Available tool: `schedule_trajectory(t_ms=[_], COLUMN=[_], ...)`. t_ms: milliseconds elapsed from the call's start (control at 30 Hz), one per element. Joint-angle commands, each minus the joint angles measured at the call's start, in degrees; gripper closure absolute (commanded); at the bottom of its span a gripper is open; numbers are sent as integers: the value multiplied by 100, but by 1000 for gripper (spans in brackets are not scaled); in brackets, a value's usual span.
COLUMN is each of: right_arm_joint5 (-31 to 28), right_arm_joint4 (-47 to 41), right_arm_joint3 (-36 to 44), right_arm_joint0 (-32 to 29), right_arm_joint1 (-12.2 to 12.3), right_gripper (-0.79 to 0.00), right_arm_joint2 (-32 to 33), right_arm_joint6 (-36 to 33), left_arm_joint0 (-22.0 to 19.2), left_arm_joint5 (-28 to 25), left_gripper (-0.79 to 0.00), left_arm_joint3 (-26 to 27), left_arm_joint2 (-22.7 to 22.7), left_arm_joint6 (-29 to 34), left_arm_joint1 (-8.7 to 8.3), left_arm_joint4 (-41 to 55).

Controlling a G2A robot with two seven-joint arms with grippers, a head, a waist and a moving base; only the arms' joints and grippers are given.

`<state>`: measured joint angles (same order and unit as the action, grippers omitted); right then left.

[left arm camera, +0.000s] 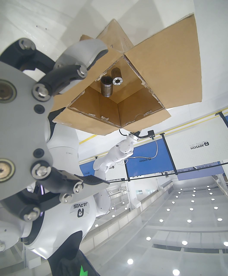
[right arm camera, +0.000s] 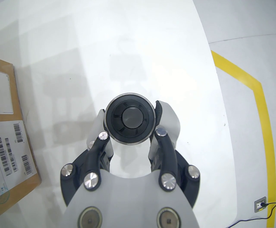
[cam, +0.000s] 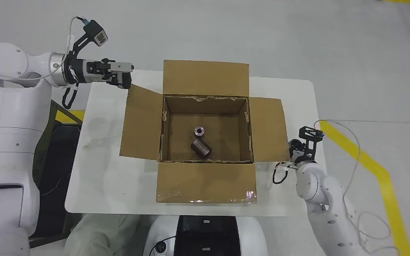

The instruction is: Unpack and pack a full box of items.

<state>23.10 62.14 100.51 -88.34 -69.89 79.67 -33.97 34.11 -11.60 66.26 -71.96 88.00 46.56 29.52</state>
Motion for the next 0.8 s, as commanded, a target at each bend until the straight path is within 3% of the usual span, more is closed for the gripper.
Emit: schedule_trajectory(t_ms=[0,433,767], right_arm_joint5=[21,518,522], right_arm_joint4=[7,555,1069], right_arm_joint3=[6,962,1786], right_arm_joint0=[-3,-349,-513], right_arm_joint1=[-7,-5,3], right_gripper=[-613,-693,-693], right_arm_joint2=[-10,281,506], right_arm_joint6=[6,7,-208], left_arm_joint0=[0,0,0], left_arm_joint5=[0,0,0], left_gripper=[-785,-785,-785], left_arm_joint3=[0,0,0], left_arm_joint2=[0,0,0], left_arm_joint6=[0,0,0], left_arm_joint1=[0,0,0], left_arm_joint4=[0,0,0])
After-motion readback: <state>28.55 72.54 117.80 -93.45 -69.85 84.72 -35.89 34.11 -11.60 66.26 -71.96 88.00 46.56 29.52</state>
